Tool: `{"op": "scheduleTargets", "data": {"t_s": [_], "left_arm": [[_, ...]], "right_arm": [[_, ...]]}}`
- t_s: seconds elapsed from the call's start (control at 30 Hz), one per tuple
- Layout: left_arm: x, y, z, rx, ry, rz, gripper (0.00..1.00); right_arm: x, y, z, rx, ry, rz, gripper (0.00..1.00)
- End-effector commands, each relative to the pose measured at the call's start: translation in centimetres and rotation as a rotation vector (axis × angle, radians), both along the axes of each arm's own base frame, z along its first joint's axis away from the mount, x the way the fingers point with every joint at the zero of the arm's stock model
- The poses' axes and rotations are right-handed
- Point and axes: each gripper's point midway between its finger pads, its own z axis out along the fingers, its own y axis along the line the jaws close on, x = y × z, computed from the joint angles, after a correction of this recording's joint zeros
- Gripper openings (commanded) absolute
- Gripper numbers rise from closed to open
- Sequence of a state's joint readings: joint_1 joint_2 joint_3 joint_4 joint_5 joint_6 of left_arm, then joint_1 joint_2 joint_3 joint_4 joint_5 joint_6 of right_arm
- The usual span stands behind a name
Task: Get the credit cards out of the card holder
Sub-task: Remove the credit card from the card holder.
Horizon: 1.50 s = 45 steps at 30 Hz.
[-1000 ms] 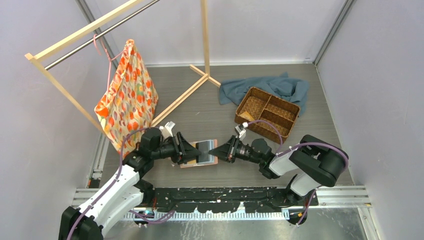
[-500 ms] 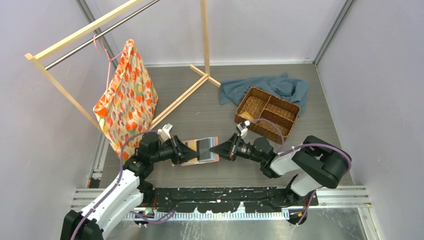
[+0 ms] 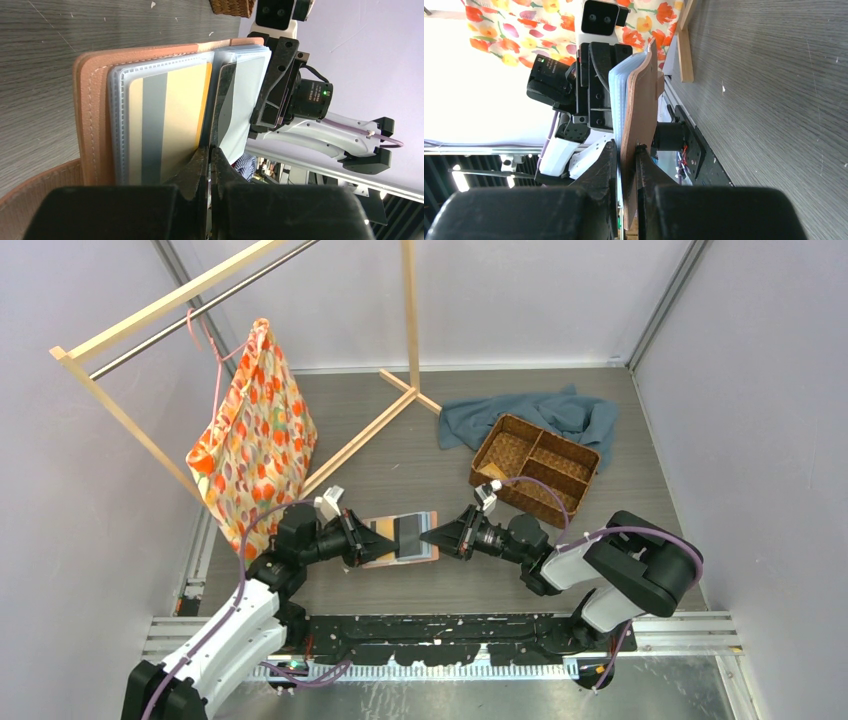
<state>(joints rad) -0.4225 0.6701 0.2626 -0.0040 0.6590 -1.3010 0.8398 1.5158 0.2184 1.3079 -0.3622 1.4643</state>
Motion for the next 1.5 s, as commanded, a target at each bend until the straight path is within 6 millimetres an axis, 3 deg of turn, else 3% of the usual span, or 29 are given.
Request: {"op": "scheduleTargets", "data": {"t_s": [0.0, 0.8, 1.07, 1.47], "left_arm": [[0.2, -0.1, 1.1, -0.022, -0.043, -0.002, 0.01], [0.6, 2.6, -0.7, 0.026, 0.014, 0.147, 0.01], [0.8, 2.8, -0.5, 0.043, 0.007, 0.148, 0.01], [0.7, 3.1, -1.5, 0.100, 0.021, 0.142, 0.00]], "right_arm": [[-0.7, 0.4, 4.0, 0.123, -0.096, 0.036, 0.01], [-0.2, -1.2, 3.0, 0.101, -0.075, -0.009, 0.01], [0.3, -1.6, -0.6, 0.014, -0.026, -0.027, 0.01], [0.5, -1.5, -1.0, 0.004, -0.019, -0.029, 0.01]]}}
